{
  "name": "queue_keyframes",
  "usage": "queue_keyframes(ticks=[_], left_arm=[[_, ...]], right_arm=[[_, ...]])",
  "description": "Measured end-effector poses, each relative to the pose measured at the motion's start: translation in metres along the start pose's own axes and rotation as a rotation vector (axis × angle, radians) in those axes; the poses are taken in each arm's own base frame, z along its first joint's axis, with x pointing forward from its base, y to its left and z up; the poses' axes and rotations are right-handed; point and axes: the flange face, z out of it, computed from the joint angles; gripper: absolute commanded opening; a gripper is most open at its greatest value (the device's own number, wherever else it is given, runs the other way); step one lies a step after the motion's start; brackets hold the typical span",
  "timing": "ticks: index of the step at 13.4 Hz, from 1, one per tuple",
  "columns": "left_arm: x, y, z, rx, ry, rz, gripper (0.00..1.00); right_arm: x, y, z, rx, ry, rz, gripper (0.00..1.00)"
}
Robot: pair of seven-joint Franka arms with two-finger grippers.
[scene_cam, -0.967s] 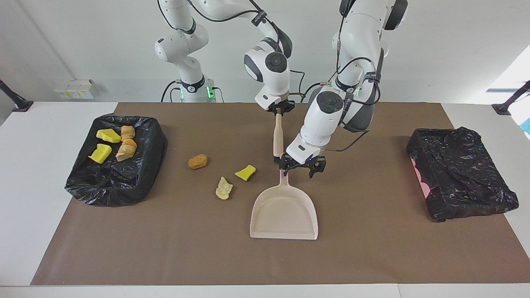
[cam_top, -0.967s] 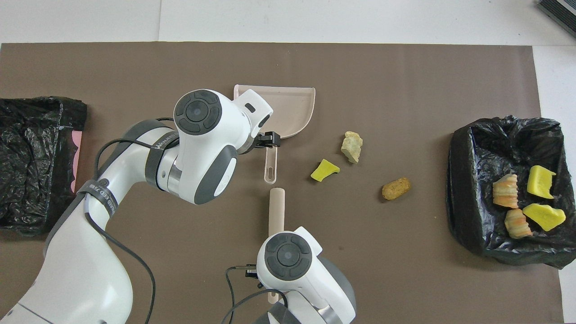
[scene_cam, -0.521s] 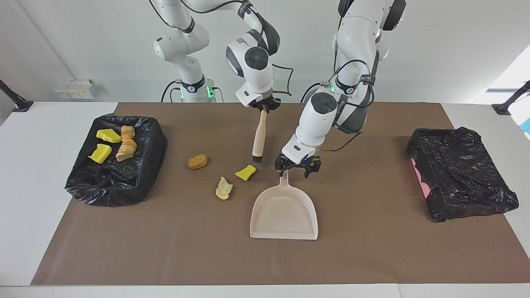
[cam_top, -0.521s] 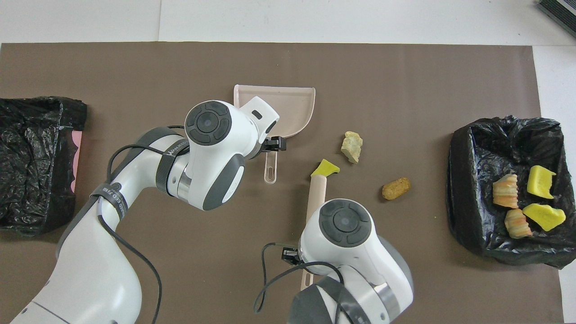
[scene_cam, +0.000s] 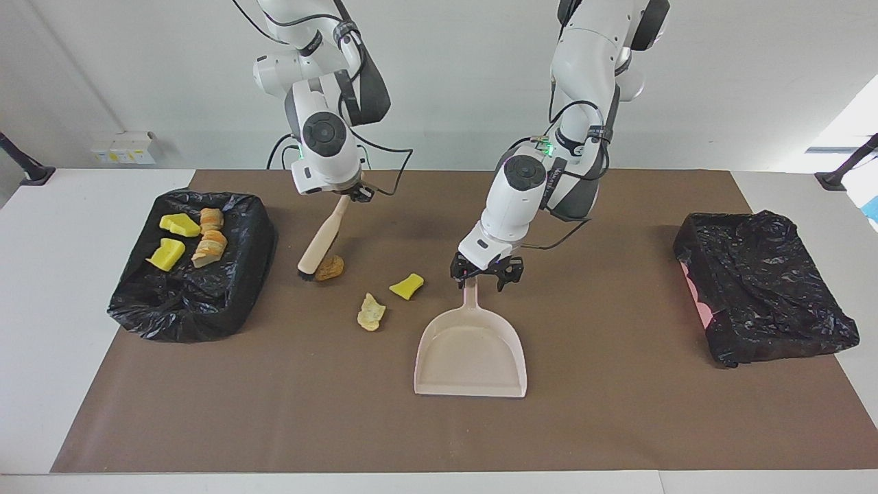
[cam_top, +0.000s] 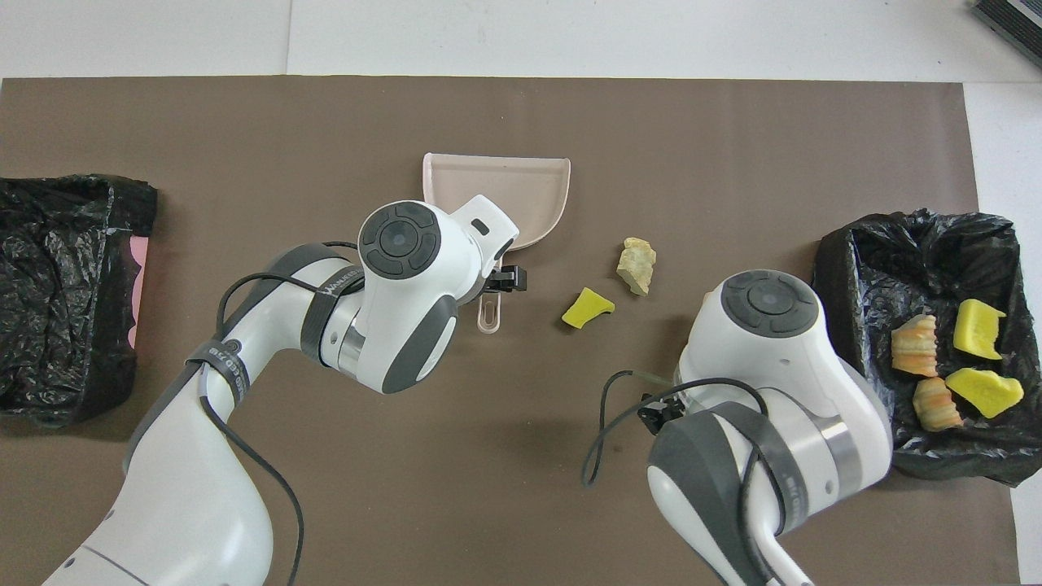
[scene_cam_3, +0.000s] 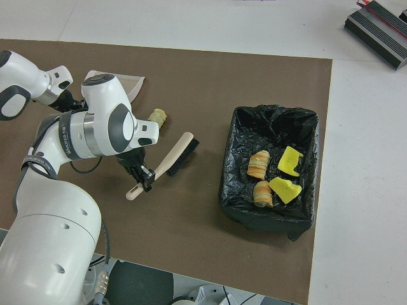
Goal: Sweep and dump trash in bin
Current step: 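Move the brush toward the remaining trash with the right gripper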
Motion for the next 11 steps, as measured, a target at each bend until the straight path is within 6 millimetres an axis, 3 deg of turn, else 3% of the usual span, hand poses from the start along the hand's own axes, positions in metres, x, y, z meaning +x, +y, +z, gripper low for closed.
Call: queue_keyframes(ticks=[1,3,5,8,11], left_arm=[[0.000,0.000,0.000,0.000,0.000,0.000,0.03],[0.000,0.000,0.000,0.000,0.001,0.000,0.00],[0.001,-0.002,-0.002,0.005,-0.006,-0.006,0.00],[0.003,-0.010,-0.015,0.030,-0.036,-0.013,0.00],[0.008,-0.028,-0.043,0.046,-0.041,0.024,0.00]], right_arm=[[0.001,0.009,0.010,-0.009,-0.006,0.013,0.00],[0.001,0.023,0.032,-0.007,0.020,0.028,0.00],[0.000,0.022,0.051,0.013,0.061,0.023,0.00],[0.000,-0.002,0.058,0.050,0.122,-0.022,0.00],[-0.007,-0.043,0.046,0.055,0.155,-0.094,0.00]])
